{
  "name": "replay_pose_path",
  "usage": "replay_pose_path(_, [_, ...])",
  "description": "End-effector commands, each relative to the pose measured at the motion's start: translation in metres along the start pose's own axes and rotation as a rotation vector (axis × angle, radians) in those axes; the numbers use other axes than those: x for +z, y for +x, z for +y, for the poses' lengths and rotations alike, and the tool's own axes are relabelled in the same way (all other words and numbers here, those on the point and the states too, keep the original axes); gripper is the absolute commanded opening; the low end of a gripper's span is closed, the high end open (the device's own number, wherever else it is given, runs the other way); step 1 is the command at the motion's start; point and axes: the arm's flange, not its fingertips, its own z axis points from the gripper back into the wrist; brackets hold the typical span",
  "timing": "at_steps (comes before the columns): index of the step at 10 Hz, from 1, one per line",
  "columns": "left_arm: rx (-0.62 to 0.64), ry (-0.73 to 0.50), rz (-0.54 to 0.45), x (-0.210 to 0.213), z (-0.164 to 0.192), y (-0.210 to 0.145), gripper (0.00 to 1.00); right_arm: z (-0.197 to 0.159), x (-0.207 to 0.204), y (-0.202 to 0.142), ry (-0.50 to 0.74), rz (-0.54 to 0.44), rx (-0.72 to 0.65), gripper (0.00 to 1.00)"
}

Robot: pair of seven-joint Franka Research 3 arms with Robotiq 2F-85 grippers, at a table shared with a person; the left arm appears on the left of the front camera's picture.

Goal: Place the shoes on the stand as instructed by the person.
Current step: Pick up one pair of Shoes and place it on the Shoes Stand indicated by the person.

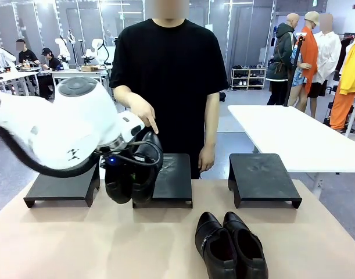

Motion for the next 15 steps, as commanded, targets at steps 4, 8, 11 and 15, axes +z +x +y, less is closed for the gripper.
replay_pose_path(4, [0.032,0.017,-0.015,-0.048,-0.053,0.044,0.08,0.000,0.001,0.000,0.013,-0.009,0.012,1.00])
replay_pose_path(8, [0.031,0.006,0.005,-0.076,-0.059,0.067,0.08,0.000,0.001,0.000,0.013,-0.009,0.012,1.00])
replay_pose_path(11, [0.010,0.011,0.001,-0.089,-0.065,0.077,0.08,0.000,0.001,0.000,0.013,-0.009,0.012,1.00])
replay_pose_path(15, [0.004,0.028,0.016,-0.108,-0.063,0.083,0.08,0.000,0.001,0.000,0.013,-0.009,0.012,1.00])
